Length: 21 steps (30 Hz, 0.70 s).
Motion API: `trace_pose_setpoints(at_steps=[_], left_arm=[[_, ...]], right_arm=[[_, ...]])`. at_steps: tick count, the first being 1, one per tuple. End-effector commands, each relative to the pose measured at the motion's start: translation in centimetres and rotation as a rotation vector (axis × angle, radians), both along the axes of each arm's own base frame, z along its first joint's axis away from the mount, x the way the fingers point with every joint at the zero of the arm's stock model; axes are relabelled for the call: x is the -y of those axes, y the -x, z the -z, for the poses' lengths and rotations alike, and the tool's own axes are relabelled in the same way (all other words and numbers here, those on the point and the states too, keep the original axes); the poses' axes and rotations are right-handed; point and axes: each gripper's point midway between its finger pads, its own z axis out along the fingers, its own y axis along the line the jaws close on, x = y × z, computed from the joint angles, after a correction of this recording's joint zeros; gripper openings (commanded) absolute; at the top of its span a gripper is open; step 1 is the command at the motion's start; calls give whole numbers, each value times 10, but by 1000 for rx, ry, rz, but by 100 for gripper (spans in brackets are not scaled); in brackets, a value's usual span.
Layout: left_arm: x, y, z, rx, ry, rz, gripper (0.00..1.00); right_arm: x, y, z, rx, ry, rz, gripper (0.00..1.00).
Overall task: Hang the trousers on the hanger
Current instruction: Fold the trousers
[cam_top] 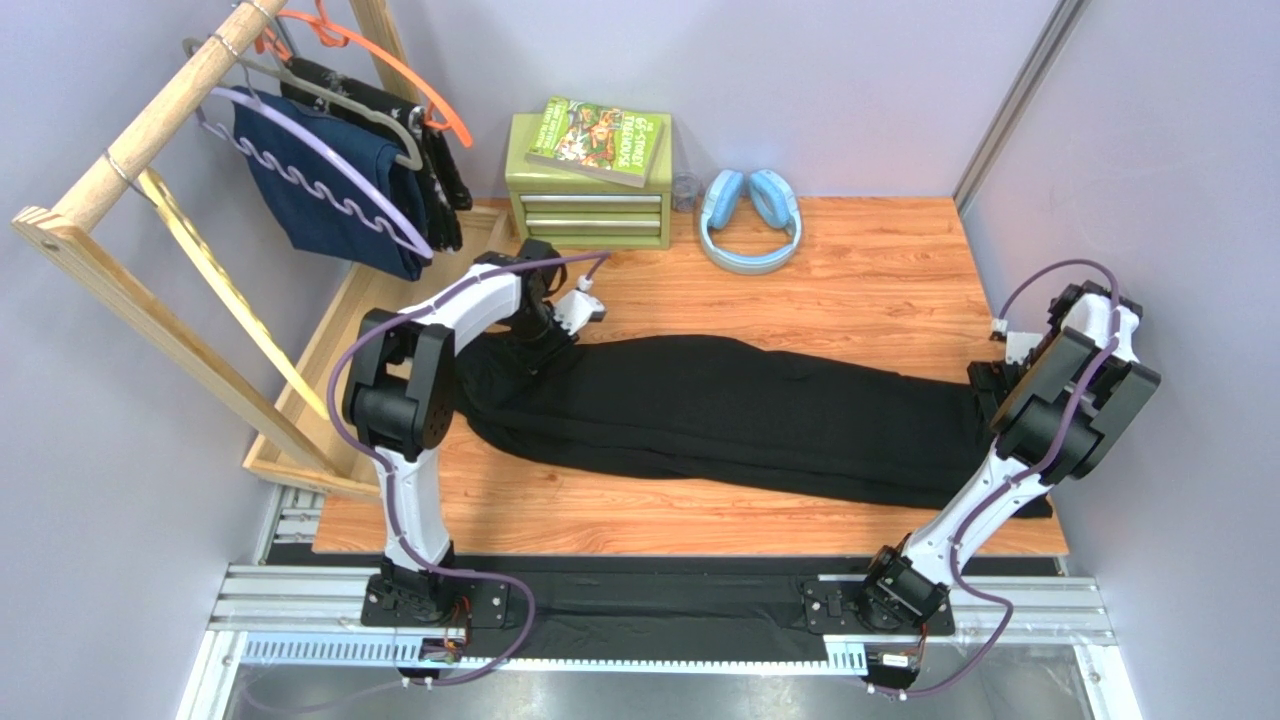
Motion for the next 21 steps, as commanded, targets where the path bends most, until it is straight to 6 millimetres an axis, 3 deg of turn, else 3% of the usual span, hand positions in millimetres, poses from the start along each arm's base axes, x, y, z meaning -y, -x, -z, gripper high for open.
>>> trace_pose_setpoints(at_steps=[1, 5, 6, 10, 15, 21], left_arm=[[33, -16, -29, 103, 78, 9, 28], [33, -25, -15, 91, 44, -19, 26], [25, -25, -1, 68, -7, -25, 26], [-3, -32, 15, 52, -113, -82, 18], [-41, -35, 17, 54, -186, -161, 13], [-52, -29, 17, 54, -214, -180, 13]], right_arm=[[14, -14, -29, 97, 71, 32, 100], [15, -16, -29, 97, 74, 38, 100], [16, -15, -28, 94, 75, 39, 100], [17, -14, -28, 89, 80, 47, 100], [15, -14, -22, 82, 71, 71, 100], [12, -19, -9, 86, 58, 130, 100]])
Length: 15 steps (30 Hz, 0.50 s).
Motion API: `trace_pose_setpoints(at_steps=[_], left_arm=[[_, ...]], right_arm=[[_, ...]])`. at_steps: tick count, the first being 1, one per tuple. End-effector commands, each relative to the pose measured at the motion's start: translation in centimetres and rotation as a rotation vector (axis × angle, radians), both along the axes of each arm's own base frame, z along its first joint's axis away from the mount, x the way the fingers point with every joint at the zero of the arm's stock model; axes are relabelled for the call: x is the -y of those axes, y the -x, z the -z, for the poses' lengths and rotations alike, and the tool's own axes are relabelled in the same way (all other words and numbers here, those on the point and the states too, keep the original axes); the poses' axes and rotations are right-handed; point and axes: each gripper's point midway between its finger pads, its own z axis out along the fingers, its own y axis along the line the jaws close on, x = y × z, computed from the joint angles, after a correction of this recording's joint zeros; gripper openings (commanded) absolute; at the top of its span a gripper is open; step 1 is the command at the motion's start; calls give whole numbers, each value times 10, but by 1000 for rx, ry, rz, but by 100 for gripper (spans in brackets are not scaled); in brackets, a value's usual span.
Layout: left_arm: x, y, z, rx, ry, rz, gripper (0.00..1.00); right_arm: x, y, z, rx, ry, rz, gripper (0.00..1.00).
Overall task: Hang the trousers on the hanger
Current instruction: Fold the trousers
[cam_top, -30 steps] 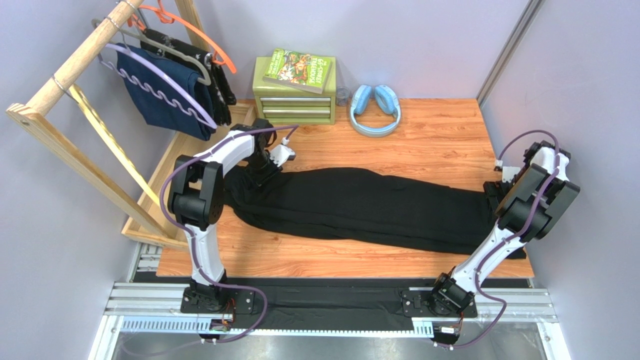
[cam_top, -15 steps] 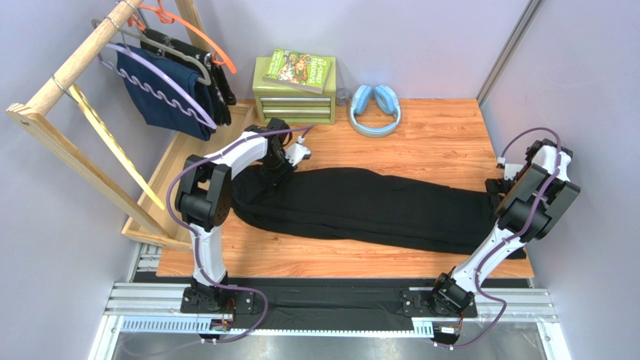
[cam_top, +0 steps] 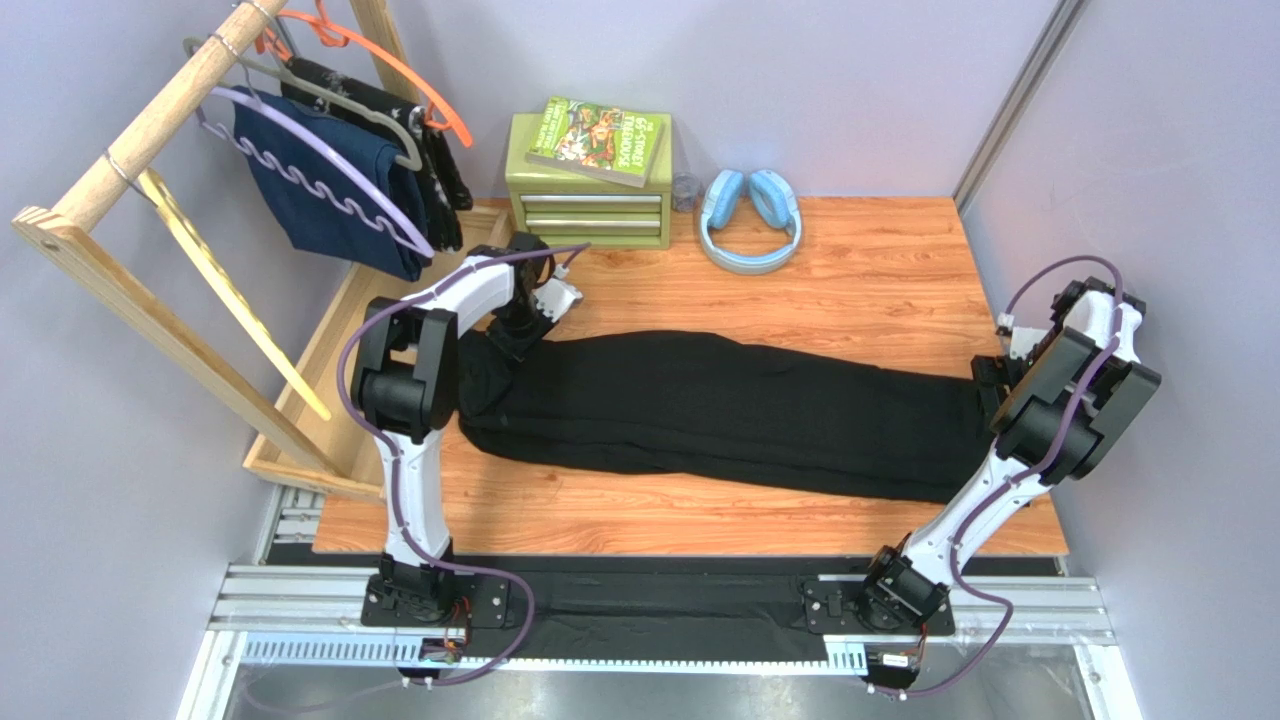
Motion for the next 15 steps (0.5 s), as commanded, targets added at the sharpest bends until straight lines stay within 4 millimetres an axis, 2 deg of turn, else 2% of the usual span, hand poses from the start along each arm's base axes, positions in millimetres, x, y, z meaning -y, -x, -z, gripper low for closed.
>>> trace_pose_setpoints(at_steps=[1, 15], left_arm=[[-16, 6, 2, 2, -58, -49, 13], [-7, 9, -7, -2, 9, -44, 13]], right_arm=[[9, -13, -2, 67, 38, 86, 100], [5, -18, 53, 47, 22, 161, 93]])
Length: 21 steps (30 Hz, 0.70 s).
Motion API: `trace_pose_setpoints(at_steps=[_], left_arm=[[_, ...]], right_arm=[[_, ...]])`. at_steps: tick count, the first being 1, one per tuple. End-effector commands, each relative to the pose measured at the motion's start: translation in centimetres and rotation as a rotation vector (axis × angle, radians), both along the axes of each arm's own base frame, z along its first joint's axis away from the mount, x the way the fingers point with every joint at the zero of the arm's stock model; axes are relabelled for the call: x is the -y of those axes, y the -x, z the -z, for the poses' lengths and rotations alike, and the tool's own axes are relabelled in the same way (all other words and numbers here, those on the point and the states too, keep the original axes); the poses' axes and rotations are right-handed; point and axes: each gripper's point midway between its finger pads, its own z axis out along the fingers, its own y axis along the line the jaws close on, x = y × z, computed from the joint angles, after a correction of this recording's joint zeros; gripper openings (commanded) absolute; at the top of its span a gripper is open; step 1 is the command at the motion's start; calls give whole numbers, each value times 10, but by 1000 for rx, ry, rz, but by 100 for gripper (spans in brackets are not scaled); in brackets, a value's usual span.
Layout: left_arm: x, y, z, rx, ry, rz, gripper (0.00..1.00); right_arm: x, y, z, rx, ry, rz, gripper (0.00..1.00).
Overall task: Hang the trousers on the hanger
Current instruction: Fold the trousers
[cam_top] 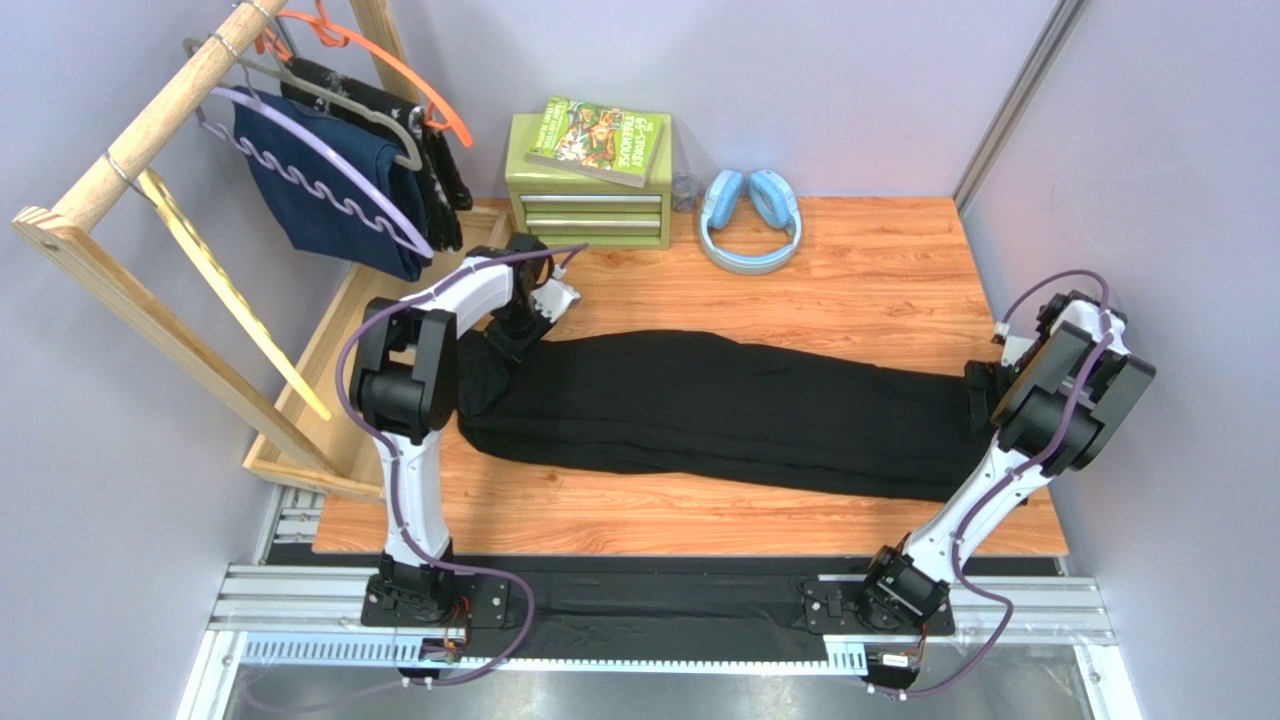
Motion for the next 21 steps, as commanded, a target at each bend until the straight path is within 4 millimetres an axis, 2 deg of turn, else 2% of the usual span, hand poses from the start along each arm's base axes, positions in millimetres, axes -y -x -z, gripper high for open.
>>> trace_pose_setpoints(at_steps=[1, 4, 5, 6, 8, 9, 11, 12, 14, 15, 17, 18, 20, 21], left_arm=[[0, 8, -8, -3, 26, -17, 13], [3, 8, -10, 0, 40, -16, 13], [4, 6, -11, 5, 45, -17, 13], [4, 6, -11, 3, 47, -18, 13], [5, 5, -13, 7, 49, -18, 13], [5, 5, -14, 7, 50, -16, 13], [5, 5, -14, 8, 52, -18, 13], [5, 5, -14, 7, 53, -19, 13], [11, 6, -14, -1, 85, -17, 14], [14, 7, -15, -4, 98, -18, 14], [21, 9, -18, -8, 142, -13, 15], [25, 11, -20, -11, 161, -5, 18], [37, 14, -28, -12, 228, 14, 24], [42, 15, -31, -9, 251, 18, 30]], right_arm=[[6, -6, 20, 36, 17, 54, 92], [3, -4, 30, 30, 13, 63, 91], [-4, -5, 36, 38, -24, 65, 88], [-8, -5, 39, 39, -43, 69, 78], [-17, -2, 43, 28, -72, 67, 67], [-22, -2, 42, 35, -89, 64, 58], [-31, -3, 37, 47, -95, 40, 48], [-36, -2, 37, 47, -108, 34, 35], [-42, -3, 33, 43, -121, 23, 17], [-36, -10, 26, 61, -107, 23, 0], [-30, -12, 13, 63, -94, 20, 0], [-16, -24, -6, 109, -39, 15, 0], [-4, -30, -30, 140, 5, 5, 0], [3, -33, -42, 153, 34, -11, 0]])
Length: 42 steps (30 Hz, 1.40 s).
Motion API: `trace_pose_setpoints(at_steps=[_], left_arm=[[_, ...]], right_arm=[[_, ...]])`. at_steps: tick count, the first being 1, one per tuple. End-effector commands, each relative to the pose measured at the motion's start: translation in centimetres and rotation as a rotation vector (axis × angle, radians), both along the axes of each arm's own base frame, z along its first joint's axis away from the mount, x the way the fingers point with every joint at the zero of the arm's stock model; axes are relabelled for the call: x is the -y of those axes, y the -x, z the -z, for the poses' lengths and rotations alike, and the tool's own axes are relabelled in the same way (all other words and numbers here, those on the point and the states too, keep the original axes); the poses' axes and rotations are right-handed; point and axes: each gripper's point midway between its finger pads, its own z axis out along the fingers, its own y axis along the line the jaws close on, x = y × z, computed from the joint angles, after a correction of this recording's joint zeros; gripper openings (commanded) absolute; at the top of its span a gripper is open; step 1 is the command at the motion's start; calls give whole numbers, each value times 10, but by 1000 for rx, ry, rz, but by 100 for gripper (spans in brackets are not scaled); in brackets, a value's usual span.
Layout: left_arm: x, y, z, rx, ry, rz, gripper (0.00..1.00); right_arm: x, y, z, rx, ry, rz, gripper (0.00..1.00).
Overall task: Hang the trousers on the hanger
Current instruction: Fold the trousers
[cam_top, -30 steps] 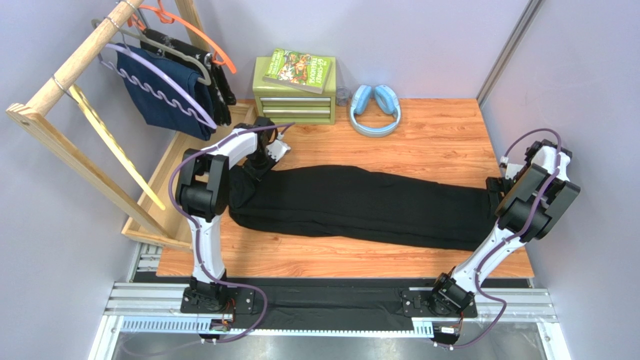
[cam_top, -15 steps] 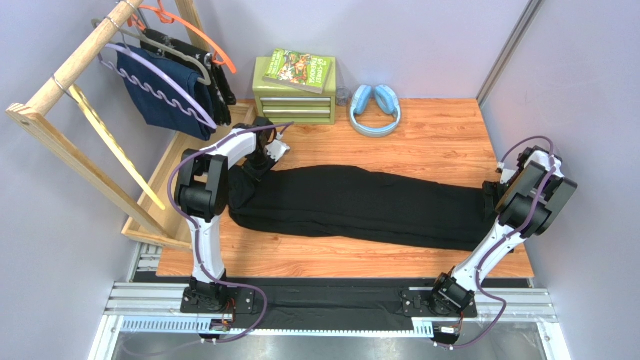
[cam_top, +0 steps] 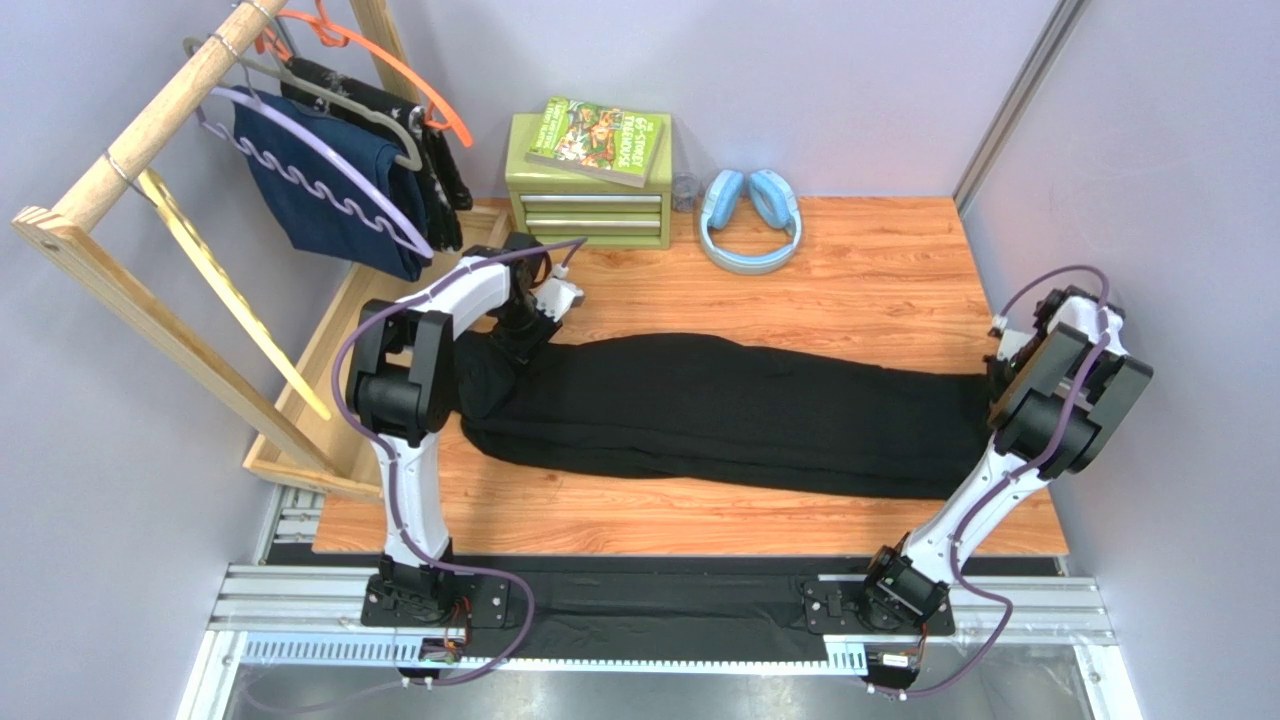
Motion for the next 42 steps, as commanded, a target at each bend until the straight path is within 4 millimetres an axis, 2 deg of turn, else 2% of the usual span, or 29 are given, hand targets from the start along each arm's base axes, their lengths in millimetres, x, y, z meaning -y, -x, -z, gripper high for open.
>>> trace_pose_setpoints(at_steps=[1, 3, 5, 6, 8, 10, 11, 13, 14, 16, 17, 18, 19, 21, 22, 24, 25, 26, 27, 28, 30, 31, 34, 37, 38, 42], left_arm=[[34, 8, -35, 27, 188, 22, 34], [43, 11, -41, 28, 231, 35, 43], [55, 14, -51, 35, 288, 43, 44], [57, 15, -54, 37, 301, 39, 45], [60, 17, -59, 38, 320, 36, 45], [60, 20, -67, 55, 334, 38, 46], [59, 24, -67, 54, 335, 37, 46], [57, 30, -69, 57, 338, 33, 47], [56, 32, -71, 59, 341, 27, 47], [51, 36, -72, 57, 343, 5, 48], [49, 37, -72, 54, 346, -19, 48], [44, 39, -72, 47, 348, -41, 48], [42, 42, -71, 37, 347, -53, 48], [37, 44, -71, 31, 357, -76, 49], [35, 48, -68, 19, 353, -82, 49], [31, 50, -68, 22, 346, -93, 50], [29, 52, -66, 17, 338, -95, 50], [26, 54, -66, 14, 329, -98, 50], [23, 54, -68, 23, 320, -104, 50], [21, 54, -68, 27, 313, -107, 51], [14, 53, -67, 34, 285, -120, 51], [11, 54, -66, 31, 277, -127, 52], [6, 55, -60, 16, 264, -143, 52], [8, 56, -57, 1, 275, -150, 51], [10, 55, -59, 2, 286, -147, 51], [20, 55, -65, 8, 344, -135, 51]], right_arm=[[40, -43, -65, 183, 144, -41, 0], [46, -42, -88, 199, 174, -61, 0], [56, -45, -119, 249, 226, -64, 0], [58, -45, -127, 261, 236, -68, 0], [55, -43, -147, 282, 241, -75, 0], [41, -48, -157, 328, 190, -62, 0], [20, -53, -165, 364, 119, -75, 0], [-7, -59, -170, 383, 45, -62, 0], [-41, -65, -173, 405, -49, -105, 0], [-76, -70, -172, 406, -124, -136, 0], [-111, -80, -175, 435, -190, -189, 0], [-131, -79, -167, 411, -239, -205, 0], [-161, -88, -165, 419, -266, -272, 0], [-200, -94, -157, 398, -342, -305, 0], [-231, -103, -154, 402, -365, -372, 0], [-269, -111, -144, 370, -425, -407, 0], [-305, -113, -138, 354, -453, -483, 0], [-324, -113, -135, 338, -482, -486, 0], [-339, -114, -121, 301, -497, -501, 0], [-364, -112, -112, 291, -509, -554, 0], [-386, -109, -94, 247, -516, -570, 0], [-401, -107, -77, 223, -512, -598, 0], [-406, -112, -37, 188, -442, -606, 0], [-388, -112, -7, 136, -350, -596, 0], [-377, -111, 6, 111, -304, -601, 0], [-337, -109, 16, 84, -220, -583, 0]])
